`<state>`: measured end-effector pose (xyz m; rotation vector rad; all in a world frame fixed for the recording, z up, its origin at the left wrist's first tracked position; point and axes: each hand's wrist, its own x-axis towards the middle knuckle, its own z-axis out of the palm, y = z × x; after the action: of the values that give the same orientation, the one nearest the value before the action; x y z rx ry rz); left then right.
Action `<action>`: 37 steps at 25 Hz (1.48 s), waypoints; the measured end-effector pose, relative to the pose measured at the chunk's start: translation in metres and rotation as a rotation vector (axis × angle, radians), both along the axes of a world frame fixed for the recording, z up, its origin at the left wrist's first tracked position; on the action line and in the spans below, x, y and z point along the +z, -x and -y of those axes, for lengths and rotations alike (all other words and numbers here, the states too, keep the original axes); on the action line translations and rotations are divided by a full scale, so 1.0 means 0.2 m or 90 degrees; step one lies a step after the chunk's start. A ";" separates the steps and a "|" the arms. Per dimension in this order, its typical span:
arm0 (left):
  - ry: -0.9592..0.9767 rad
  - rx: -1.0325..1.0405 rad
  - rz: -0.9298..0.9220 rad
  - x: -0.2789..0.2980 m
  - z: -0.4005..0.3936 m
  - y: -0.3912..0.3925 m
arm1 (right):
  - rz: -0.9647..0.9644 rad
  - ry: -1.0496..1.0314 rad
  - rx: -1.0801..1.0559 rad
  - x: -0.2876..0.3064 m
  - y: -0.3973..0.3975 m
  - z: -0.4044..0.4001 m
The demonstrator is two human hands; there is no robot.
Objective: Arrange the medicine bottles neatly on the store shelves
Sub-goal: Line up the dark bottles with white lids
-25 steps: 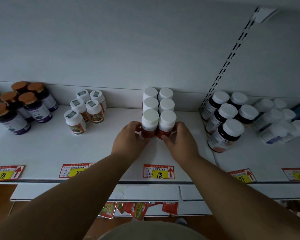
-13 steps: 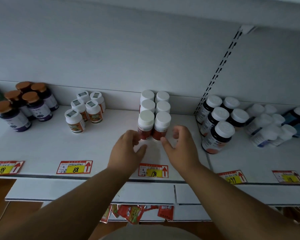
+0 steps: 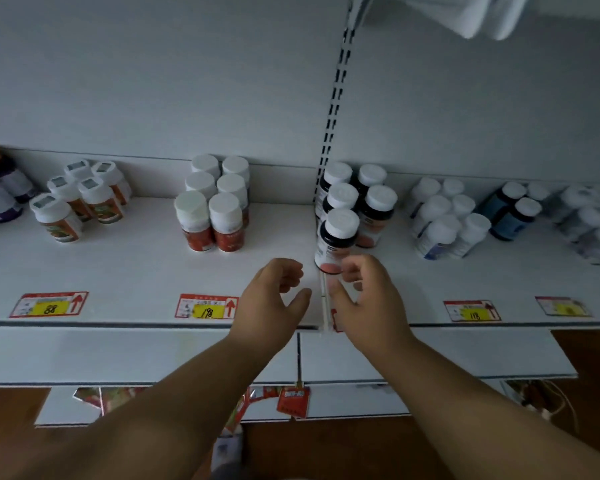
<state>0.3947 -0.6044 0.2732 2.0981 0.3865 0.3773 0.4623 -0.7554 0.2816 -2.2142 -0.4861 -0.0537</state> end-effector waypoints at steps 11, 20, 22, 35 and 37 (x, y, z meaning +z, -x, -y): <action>0.218 0.049 0.007 0.01 0.07 -0.37 | -0.122 -0.136 -0.127 0.02 -0.36 0.14; 0.708 0.024 -0.036 -0.06 0.03 -0.85 | -0.499 -0.358 -0.018 -0.01 -0.93 0.05; 0.723 0.005 0.000 -0.05 0.07 -0.87 | -0.465 -0.343 0.000 -0.04 -0.96 0.03; 0.362 0.113 -0.100 -0.05 0.05 -0.70 | -0.252 -0.163 -0.107 -0.01 -0.71 0.15; 0.226 0.089 -0.128 -0.06 0.06 -0.58 | -0.199 -0.137 -0.054 0.00 -0.52 0.19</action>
<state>0.5100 -0.6156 0.2610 1.7699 0.6711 0.1631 0.5670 -0.7934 0.2809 -1.9846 -0.2035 0.1844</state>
